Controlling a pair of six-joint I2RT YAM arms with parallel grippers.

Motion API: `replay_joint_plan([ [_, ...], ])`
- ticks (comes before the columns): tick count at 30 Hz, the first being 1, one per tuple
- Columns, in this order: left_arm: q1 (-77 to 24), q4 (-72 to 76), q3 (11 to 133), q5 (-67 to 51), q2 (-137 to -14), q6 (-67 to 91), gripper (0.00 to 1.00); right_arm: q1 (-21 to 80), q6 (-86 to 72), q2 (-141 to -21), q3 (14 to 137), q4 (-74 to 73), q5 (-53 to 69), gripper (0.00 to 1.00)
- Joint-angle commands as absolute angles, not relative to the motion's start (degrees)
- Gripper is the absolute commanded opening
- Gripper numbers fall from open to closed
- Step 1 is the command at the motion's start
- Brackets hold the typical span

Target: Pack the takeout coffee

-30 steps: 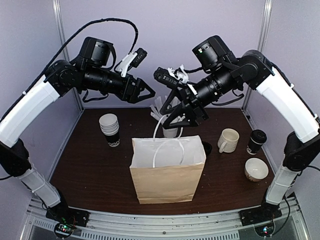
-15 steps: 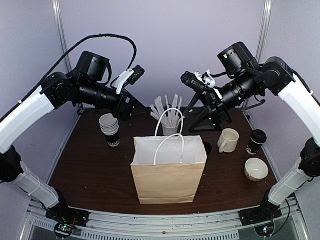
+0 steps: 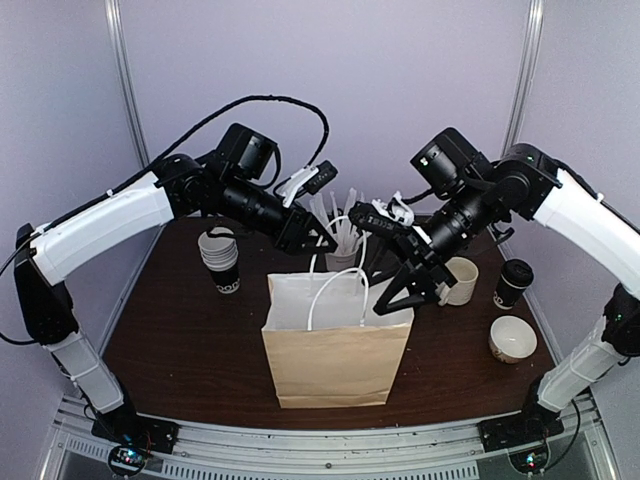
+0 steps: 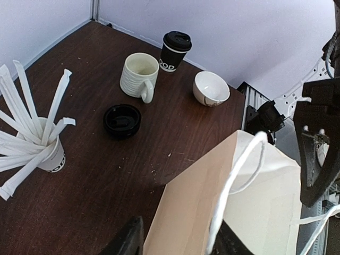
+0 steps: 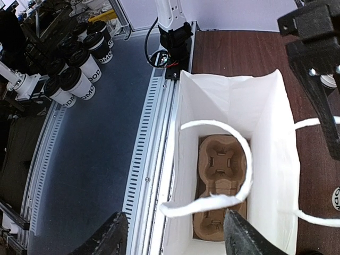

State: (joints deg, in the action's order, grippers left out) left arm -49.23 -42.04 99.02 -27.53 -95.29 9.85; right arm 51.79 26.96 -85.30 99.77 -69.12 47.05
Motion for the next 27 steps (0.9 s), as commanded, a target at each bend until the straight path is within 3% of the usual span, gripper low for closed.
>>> replay_joint_plan([
  [1,-49.5,-38.2,102.4,-30.2,-95.4,10.3,0.39,53.2,26.0,-86.5,101.1,-66.4,49.8,0.61],
  [9,-49.6,-37.9,102.8,-30.9,-93.8,10.5,0.2,53.6,23.9,-89.7,106.6,-65.8,50.5,0.37],
  [15,-49.6,-38.2,103.4,-31.3,-93.5,10.6,0.02,53.7,23.8,-90.4,108.6,-66.2,49.9,0.02],
  [27,-49.6,-40.7,112.7,-30.0,-90.1,10.5,0.0,53.7,25.9,-94.2,125.7,-70.5,49.8,0.0],
])
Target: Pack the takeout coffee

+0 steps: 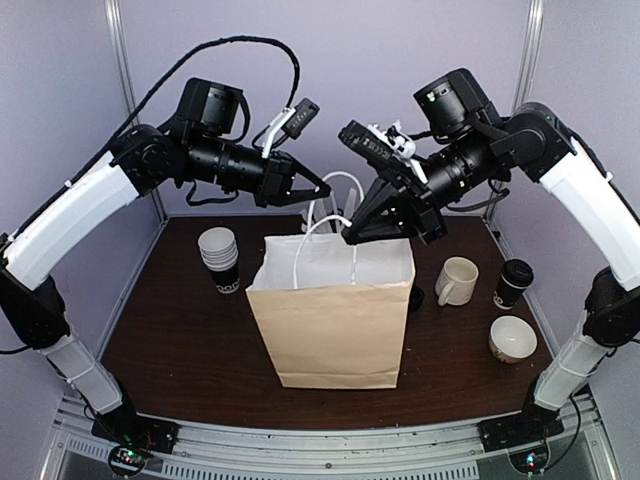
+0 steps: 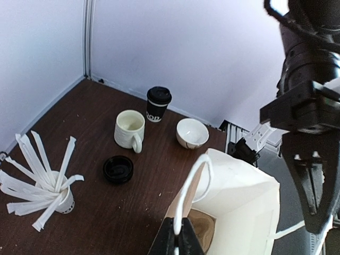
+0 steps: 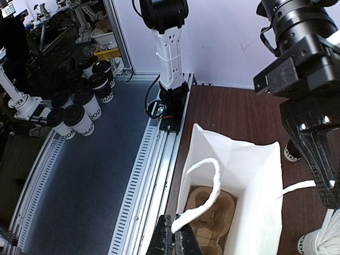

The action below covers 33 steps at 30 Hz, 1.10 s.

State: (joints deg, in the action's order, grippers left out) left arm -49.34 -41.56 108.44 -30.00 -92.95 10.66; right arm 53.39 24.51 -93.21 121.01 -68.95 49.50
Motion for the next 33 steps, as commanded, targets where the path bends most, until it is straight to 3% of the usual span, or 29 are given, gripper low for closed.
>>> replay_joint_plan([
  [1,-49.7,-40.9,113.4,-29.8,-90.1,10.5,0.0,53.7,26.0,-94.5,126.6,-70.8,49.7,0.0],
  [29,-49.6,-43.7,111.6,-23.9,-90.0,7.5,0.0,53.7,28.7,-96.8,127.7,-72.6,45.0,0.02],
  [31,-49.6,-44.3,110.8,-21.4,-90.0,7.4,0.38,53.6,29.3,-97.1,127.8,-73.5,44.0,0.2],
  [33,-49.6,-45.6,110.0,-16.5,-90.0,6.8,0.56,53.0,29.9,-97.3,127.8,-74.7,43.3,0.37],
])
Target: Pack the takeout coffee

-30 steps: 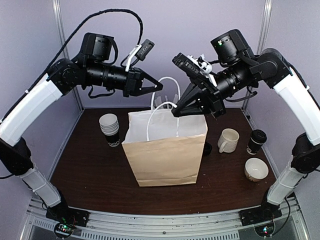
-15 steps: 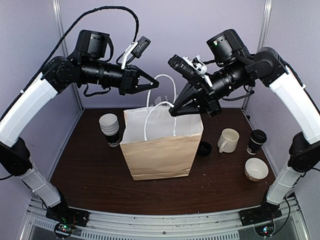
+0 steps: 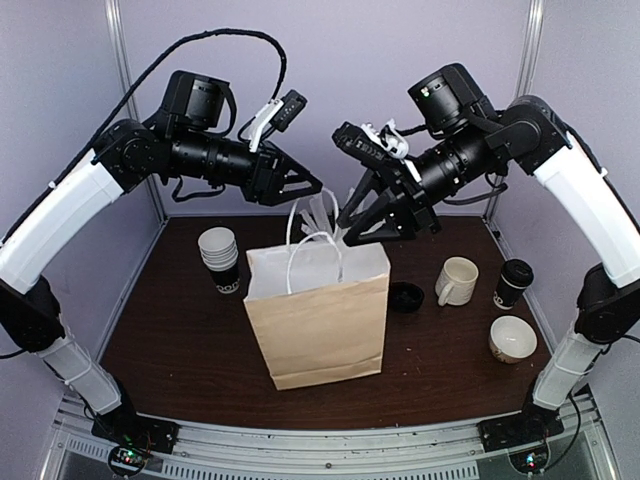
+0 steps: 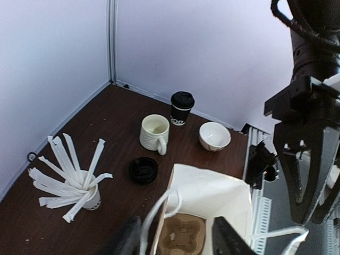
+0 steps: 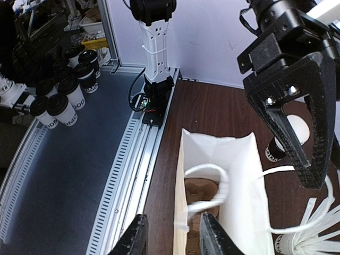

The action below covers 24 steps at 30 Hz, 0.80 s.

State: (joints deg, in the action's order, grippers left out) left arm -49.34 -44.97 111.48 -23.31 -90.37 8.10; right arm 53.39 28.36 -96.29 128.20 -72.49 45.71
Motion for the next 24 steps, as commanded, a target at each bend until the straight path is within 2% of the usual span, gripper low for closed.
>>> replay_joint_plan([
  [1,-49.6,-46.3,109.6,-14.4,-89.7,6.4,0.6,52.3,30.0,-97.2,127.8,-75.3,43.3,0.45],
  [4,-49.6,-48.4,109.1,-13.8,-88.0,5.4,0.65,49.9,30.7,-95.2,127.0,-76.7,45.1,0.57],
  [6,-49.6,-48.3,107.1,-15.4,-85.7,4.6,0.66,48.3,31.0,-92.4,124.8,-76.2,45.8,0.61],
  [14,-49.7,-47.1,99.6,-23.4,-83.9,2.3,0.64,35.8,30.0,-80.9,110.3,-70.0,46.2,0.61],
  [19,-49.7,-44.4,99.6,-21.3,-87.8,3.0,0.63,28.4,26.5,-75.9,99.7,-64.7,50.4,0.61],
  [24,-49.6,-44.1,103.5,-20.3,-93.9,2.8,0.62,25.3,25.3,-73.2,95.7,-62.6,50.8,0.6],
])
